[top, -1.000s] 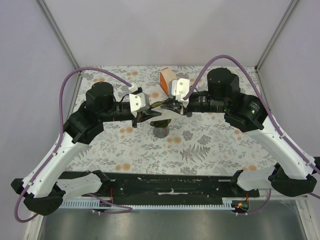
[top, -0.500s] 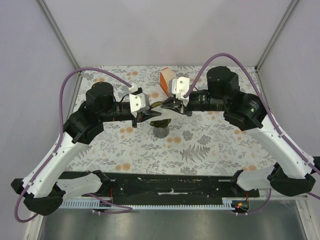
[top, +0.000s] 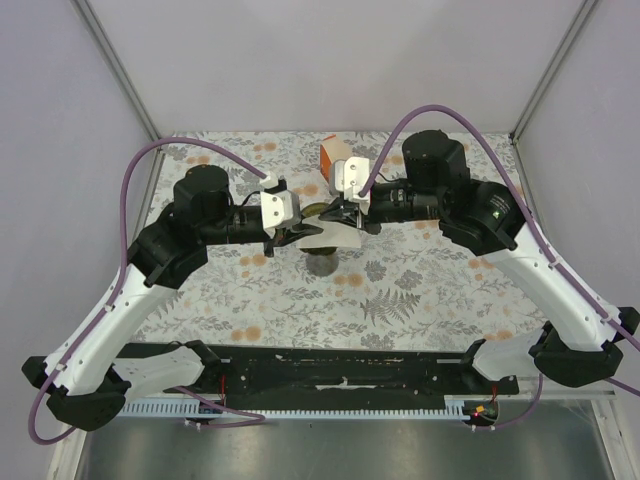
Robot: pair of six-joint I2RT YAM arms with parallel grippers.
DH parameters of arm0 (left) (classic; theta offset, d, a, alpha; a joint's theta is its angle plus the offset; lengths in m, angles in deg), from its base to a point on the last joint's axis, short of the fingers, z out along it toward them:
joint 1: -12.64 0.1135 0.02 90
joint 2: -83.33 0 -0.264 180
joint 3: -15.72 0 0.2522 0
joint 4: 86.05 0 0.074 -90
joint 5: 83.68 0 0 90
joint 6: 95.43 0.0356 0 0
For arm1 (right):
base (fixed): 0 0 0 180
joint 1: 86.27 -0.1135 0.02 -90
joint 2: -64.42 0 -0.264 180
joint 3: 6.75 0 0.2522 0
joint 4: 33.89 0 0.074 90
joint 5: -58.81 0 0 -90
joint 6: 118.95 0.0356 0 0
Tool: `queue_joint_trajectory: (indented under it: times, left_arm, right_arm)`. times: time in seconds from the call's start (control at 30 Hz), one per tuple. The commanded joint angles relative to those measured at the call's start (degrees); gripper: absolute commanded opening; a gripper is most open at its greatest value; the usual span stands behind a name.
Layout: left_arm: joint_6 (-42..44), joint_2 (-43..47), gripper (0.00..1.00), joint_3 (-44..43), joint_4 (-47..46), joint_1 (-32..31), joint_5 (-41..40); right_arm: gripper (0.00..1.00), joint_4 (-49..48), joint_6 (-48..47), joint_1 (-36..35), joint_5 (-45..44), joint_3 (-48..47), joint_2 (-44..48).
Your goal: Place the coffee filter in the dripper
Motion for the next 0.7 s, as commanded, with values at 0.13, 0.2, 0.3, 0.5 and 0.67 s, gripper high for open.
queue_joint_trajectory:
  times: [0.13,0.2,0.3,0.5,0.67]
  left_arm:
    - [2.35,0.11,0.02,-1.23,-0.82,-0.40,0.87]
    - [2.43,0.11,0.02,-1.23,-0.64,-0.31,0.78]
    - [2.70,0.20,0.02,-1.14,-0.56,-0.40,0.61]
    - [3.31,0.28,0.02,-0.96,-0.29,-0.40,-0.01]
    - [3.31,0.02,0.02,-1.22,-0.03,-0.40,0.60]
  right_arm:
    - [0.00,2.73,-2.07,0.14,1.56,-1.95,0.17]
    - [0.00,2.47,-1.90,0.06,0.95,-2.12,0.34]
    - [0.00,0.37,-0.75,0.23,-2.12,-1.07,1.13]
    - [0.00,-4.13,1.36,1.20,-1.88,2.97,3.60]
    - [0.20,-3.86,0.48,1.29,-0.38,2.89,3.16]
